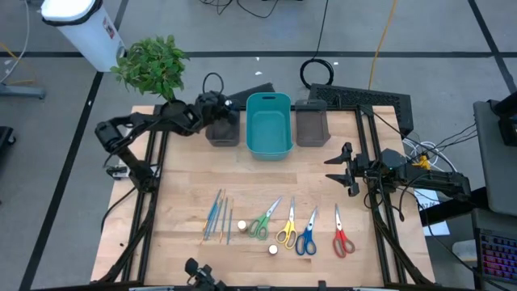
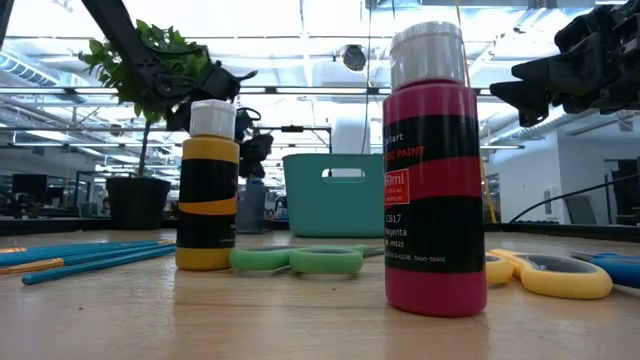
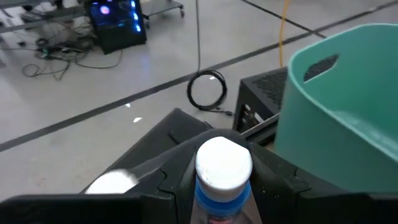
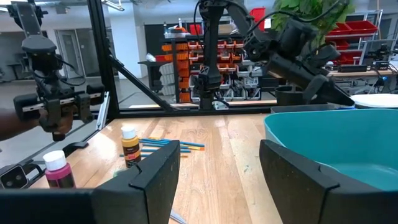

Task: Pick & Place Paint Supplies
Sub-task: Put the blue paint bottle into the left black bin

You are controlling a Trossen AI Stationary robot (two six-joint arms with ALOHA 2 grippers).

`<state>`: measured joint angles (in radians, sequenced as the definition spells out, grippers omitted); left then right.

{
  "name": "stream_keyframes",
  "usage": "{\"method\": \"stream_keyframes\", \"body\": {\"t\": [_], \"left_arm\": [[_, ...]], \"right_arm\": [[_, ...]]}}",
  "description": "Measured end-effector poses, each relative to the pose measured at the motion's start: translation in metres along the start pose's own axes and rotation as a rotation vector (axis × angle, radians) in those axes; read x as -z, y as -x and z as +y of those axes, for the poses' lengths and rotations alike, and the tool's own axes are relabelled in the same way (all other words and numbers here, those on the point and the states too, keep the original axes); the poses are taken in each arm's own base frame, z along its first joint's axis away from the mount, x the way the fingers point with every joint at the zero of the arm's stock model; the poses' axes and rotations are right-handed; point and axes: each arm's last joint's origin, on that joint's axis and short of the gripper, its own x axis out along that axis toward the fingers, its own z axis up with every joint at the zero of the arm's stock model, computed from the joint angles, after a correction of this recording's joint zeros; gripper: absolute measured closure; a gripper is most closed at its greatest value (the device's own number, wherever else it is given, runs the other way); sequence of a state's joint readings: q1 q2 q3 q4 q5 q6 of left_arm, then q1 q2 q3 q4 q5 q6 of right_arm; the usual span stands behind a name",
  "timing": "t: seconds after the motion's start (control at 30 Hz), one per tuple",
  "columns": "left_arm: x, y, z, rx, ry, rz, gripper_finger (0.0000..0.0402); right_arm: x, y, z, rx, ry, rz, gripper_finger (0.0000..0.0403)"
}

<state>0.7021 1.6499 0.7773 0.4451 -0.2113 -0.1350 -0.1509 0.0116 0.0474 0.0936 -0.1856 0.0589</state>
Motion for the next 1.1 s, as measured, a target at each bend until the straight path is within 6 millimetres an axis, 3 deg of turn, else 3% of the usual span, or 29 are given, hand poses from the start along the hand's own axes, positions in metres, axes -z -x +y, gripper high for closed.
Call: {"method": "stream_keyframes", "body": {"t": [0.13, 0.43, 0.9, 1.1], "left_arm": [[-0.007, -0.009, -0.003, -0.002, -0.016, 0.050, 0.0266], [0.000, -0.020, -0.005, -0.007, -0.043, 0.103, 0.0266], [0.000, -0.020, -0.005, 0.000, -0.083, 0.104, 0.0265], [0.001, -0.020, -0.005, -0.025, -0.092, 0.105, 0.0239]], "right_arm": [[0.000, 0.000, 0.000, 0.000, 0.000, 0.000, 0.0190], [0.000, 0.000, 0.000, 0.000, 0.000, 0.000, 0.0190], [0.000, 0.000, 0.000, 0.000, 0.000, 0.000, 0.0190], [0.000, 0.000, 0.000, 0.000, 0.000, 0.000, 0.0190]]}}
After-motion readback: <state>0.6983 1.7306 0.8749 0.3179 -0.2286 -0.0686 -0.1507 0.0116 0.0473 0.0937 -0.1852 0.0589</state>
